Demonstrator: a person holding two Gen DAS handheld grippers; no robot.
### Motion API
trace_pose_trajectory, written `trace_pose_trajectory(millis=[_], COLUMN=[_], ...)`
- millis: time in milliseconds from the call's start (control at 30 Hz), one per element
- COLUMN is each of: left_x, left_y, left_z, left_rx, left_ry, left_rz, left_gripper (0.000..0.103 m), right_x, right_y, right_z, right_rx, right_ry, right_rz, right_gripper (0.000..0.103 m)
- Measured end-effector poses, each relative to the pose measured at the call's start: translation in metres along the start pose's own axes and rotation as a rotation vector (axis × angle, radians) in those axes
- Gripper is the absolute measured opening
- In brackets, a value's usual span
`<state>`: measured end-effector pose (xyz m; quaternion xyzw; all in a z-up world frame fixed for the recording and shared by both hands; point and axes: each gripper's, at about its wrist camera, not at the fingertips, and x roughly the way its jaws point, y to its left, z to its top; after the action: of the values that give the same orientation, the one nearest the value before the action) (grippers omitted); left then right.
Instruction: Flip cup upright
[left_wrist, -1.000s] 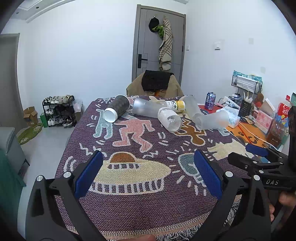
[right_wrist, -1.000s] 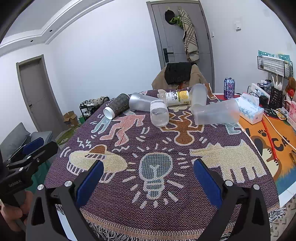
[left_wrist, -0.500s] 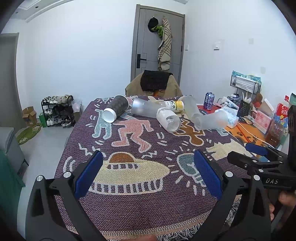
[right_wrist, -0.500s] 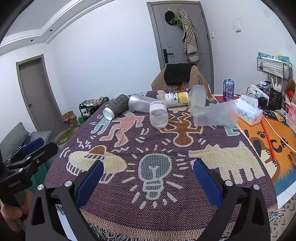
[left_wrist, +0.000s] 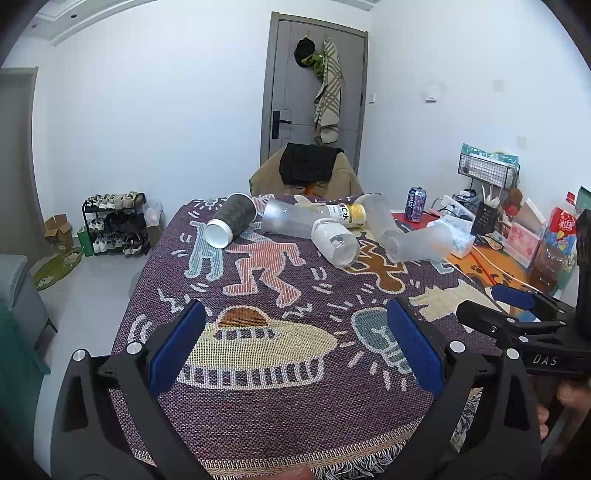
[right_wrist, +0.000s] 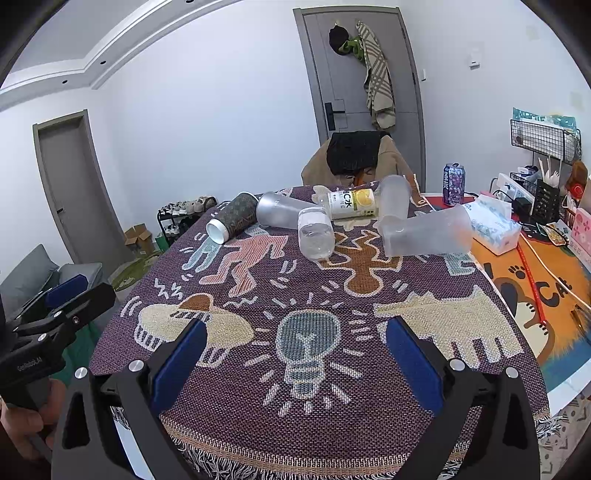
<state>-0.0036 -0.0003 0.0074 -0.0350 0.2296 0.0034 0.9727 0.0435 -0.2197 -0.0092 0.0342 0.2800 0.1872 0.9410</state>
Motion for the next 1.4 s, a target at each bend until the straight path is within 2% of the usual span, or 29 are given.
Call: trace_pose_trajectory(millis=[1067, 1400], left_x=[0.000, 0.014], left_y=[0.000, 0.005], left_z=[-0.001, -0.001], left_rx=[-0.002, -0.028], left_ry=[0.003, 0.024], left_rz=[-0.001, 0.011], left_gripper=[0.098, 0.098], right_x=[0.001, 0.012], right_y=[-0.002, -0.006], right_z=[-0.002, 0.005], right_rx=[0.008, -0.017], right_ry=[0.003, 0.016], right_rz=[-0.002, -0.012], right_gripper=[0.095, 0.095])
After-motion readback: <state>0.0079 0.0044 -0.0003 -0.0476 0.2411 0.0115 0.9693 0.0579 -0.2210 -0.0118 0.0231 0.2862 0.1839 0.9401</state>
